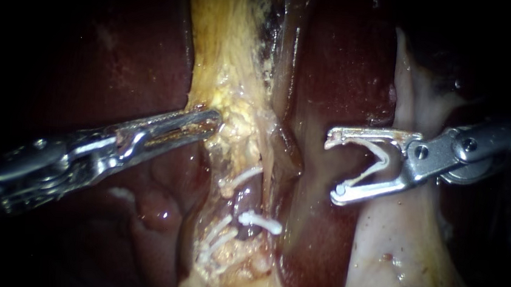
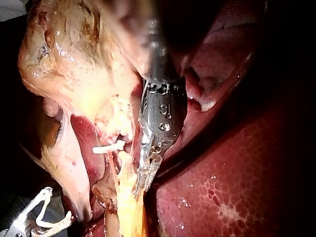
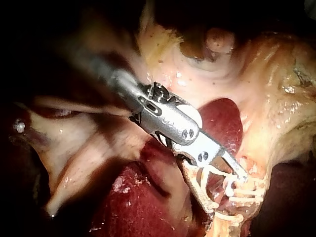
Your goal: Clipping second clip right tube
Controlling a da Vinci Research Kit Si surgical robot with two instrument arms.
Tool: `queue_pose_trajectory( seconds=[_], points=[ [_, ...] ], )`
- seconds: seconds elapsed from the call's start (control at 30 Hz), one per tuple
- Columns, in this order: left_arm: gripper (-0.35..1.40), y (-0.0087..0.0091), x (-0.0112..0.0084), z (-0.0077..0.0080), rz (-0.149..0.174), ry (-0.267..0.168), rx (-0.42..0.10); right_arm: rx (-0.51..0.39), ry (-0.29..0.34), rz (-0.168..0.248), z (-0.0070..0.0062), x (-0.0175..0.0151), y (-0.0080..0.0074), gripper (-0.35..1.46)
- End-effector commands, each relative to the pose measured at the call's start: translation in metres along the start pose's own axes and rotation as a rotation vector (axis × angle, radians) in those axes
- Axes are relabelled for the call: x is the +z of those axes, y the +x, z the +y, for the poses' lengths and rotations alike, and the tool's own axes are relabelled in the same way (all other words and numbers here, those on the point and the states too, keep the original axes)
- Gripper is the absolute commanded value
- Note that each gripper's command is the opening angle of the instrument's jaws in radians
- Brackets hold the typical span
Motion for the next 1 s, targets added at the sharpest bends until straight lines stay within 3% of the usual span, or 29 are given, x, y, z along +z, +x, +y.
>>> queue_pose_trajectory(
  seconds=[0.03, 0.23, 0.47, 0.6, 0.77, 1.0],
  points=[
    [-0.35, -0.0001, -0.0003, 0.0000, 0.000, 0.000, 0.000, -0.001, 0.000, 0.000, -0.0001, 0.0003, -0.0002, 0.60],
    [-0.35, -0.0016, -0.0031, -0.0007, 0.011, 0.002, -0.007, 0.072, 0.011, 0.003, -0.0013, 0.0033, -0.0030, 0.60],
    [-0.35, -0.0033, -0.0073, -0.0025, -0.027, 0.004, -0.024, 0.174, 0.042, -0.016, -0.0023, 0.0086, -0.0088, 0.60],
    [-0.35, -0.0043, -0.0096, -0.0040, -0.046, 0.009, -0.036, 0.214, 0.050, -0.029, -0.0022, 0.0108, -0.0112, 0.60],
    [-0.35, -0.0048, -0.0109, -0.0055, -0.061, 0.015, -0.027, 0.253, 0.047, -0.030, -0.0019, 0.0132, -0.0125, 0.60],
    [-0.35, -0.0045, -0.0107, -0.0057, -0.063, 0.013, -0.026, 0.315, 0.044, -0.028, -0.0014, 0.0152, -0.0122, 0.60]
  ],
)
